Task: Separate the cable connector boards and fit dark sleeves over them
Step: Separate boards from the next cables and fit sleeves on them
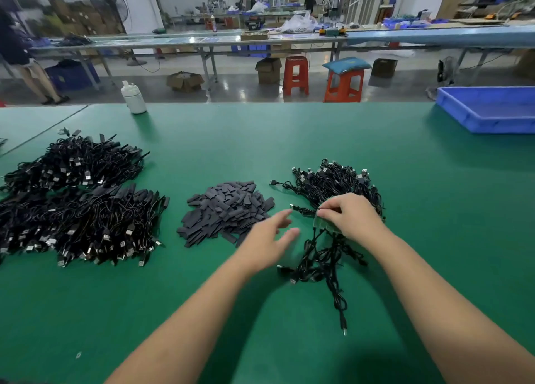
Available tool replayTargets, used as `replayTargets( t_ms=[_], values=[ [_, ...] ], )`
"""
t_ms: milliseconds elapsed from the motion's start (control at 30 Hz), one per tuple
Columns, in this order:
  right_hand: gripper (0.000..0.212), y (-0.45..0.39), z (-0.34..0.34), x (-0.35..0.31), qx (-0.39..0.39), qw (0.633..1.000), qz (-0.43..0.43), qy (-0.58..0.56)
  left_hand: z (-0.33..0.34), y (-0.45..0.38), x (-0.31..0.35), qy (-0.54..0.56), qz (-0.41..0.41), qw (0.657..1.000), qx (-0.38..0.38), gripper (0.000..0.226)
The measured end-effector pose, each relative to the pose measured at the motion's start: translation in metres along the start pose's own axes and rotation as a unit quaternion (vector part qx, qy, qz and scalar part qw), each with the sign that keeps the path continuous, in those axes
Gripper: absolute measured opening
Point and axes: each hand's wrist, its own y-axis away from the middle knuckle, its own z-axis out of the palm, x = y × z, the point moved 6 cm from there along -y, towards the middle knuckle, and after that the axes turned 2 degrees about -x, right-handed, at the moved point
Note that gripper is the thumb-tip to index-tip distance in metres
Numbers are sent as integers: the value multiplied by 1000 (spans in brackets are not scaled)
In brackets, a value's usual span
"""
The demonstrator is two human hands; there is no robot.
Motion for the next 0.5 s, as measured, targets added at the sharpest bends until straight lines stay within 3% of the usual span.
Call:
replayTargets(
  t_ms=[200,500],
  values=[
    [11,12,-4,-5,21,998,-3,-60,36,-15,47,63,6,998,28,10],
    [17,25,-1,3,49,997,10,-64,34,-13,49,33,-21,998,39,29]
  ],
)
